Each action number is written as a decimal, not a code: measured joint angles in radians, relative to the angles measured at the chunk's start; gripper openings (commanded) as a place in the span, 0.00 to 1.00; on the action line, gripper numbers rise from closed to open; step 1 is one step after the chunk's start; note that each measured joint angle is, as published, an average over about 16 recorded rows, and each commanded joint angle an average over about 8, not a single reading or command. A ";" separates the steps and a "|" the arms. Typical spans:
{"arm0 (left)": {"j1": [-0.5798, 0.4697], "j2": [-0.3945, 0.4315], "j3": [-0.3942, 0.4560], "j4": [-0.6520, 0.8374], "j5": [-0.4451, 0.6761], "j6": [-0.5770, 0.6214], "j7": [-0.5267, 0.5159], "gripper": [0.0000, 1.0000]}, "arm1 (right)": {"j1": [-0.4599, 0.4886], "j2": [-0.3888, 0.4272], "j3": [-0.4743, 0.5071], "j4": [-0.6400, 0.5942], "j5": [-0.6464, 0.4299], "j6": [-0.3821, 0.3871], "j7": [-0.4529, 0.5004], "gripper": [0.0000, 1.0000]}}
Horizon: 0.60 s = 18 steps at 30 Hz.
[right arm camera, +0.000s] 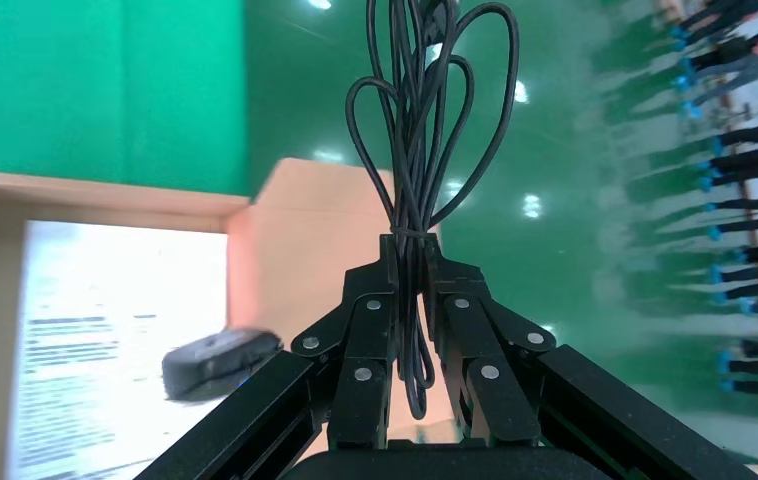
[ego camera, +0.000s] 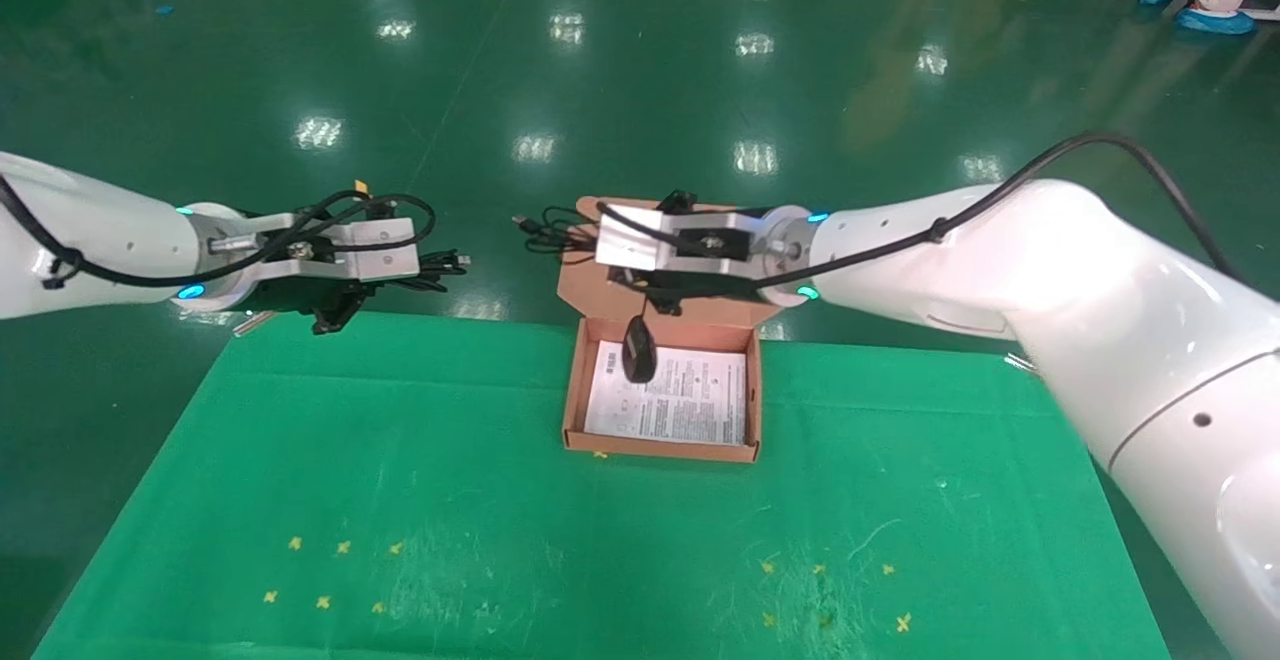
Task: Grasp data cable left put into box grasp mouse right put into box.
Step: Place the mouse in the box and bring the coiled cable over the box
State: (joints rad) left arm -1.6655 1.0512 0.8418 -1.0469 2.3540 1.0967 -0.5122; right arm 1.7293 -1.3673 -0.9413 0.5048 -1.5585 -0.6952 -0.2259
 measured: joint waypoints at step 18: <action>0.005 -0.004 0.000 -0.019 0.008 0.006 -0.015 0.00 | -0.058 -0.003 -0.155 0.046 0.173 0.093 0.158 0.00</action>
State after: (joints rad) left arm -1.6604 1.0468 0.8422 -1.0657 2.3616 1.1023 -0.5268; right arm 1.6708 -1.3699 -1.0964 0.5504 -1.3853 -0.6017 -0.0675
